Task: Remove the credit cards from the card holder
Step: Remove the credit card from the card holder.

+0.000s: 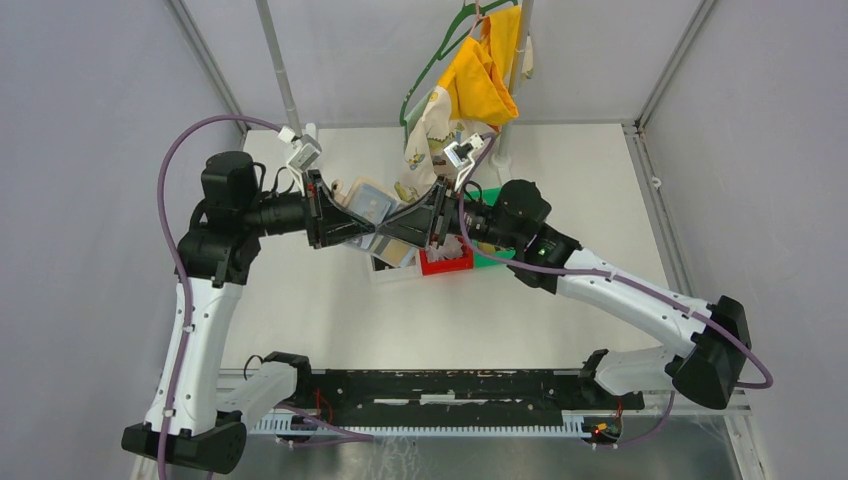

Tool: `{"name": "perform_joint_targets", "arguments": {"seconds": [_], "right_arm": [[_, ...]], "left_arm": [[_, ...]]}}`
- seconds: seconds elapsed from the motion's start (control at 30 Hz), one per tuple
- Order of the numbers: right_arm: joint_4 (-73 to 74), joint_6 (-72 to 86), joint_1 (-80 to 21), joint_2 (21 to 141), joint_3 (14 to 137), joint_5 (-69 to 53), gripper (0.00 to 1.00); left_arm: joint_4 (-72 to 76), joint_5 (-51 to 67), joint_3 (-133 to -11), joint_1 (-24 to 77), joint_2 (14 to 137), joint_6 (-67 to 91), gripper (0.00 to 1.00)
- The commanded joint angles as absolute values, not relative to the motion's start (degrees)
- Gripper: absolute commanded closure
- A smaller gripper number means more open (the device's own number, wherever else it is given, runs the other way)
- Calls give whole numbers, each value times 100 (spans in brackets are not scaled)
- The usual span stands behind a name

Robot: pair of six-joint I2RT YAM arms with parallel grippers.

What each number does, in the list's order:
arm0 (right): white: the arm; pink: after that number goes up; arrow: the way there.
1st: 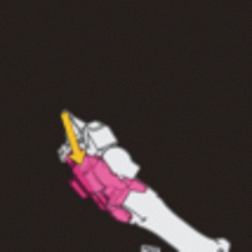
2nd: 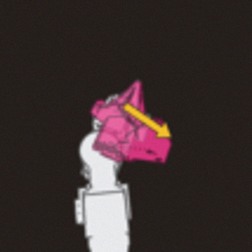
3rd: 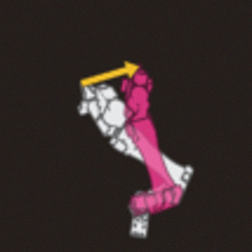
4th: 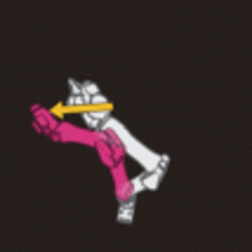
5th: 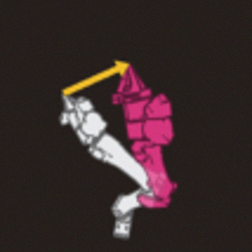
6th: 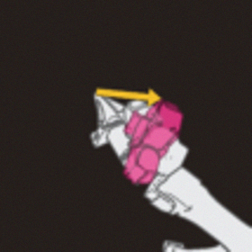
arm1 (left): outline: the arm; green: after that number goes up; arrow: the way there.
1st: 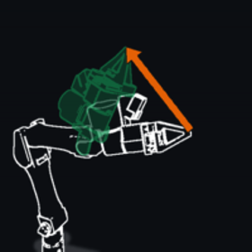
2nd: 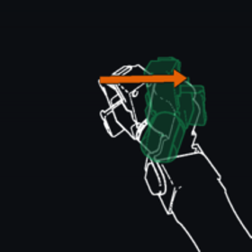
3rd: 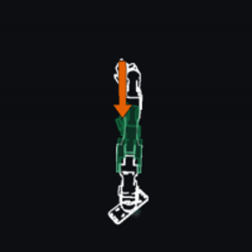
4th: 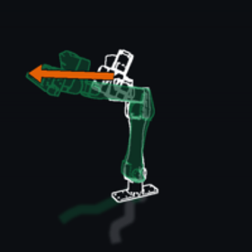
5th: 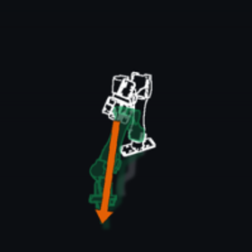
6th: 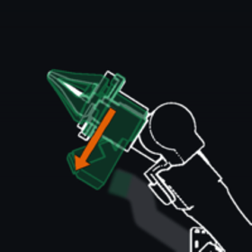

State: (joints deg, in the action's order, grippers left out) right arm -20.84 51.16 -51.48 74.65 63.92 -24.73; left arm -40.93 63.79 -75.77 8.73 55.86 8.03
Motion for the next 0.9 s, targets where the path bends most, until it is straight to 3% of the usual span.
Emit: {"name": "perform_joint_targets", "arguments": {"seconds": [0.0, 0.33, 0.87], "right_arm": [[-1776, 4700, -5095, 7439, 6540, -1117, 52], [-2002, 4687, -5335, 7251, 6201, 57, 27], [-3368, 5569, -5403, 7625, 5825, -343, 30]], "left_arm": [[-4170, 6697, -7806, 1045, 5516, 1330, 87], [-4111, 6026, -7825, 1045, 5534, 1657, 93], [-2908, 5928, -7285, 1045, 5206, 2959, 92]]}}
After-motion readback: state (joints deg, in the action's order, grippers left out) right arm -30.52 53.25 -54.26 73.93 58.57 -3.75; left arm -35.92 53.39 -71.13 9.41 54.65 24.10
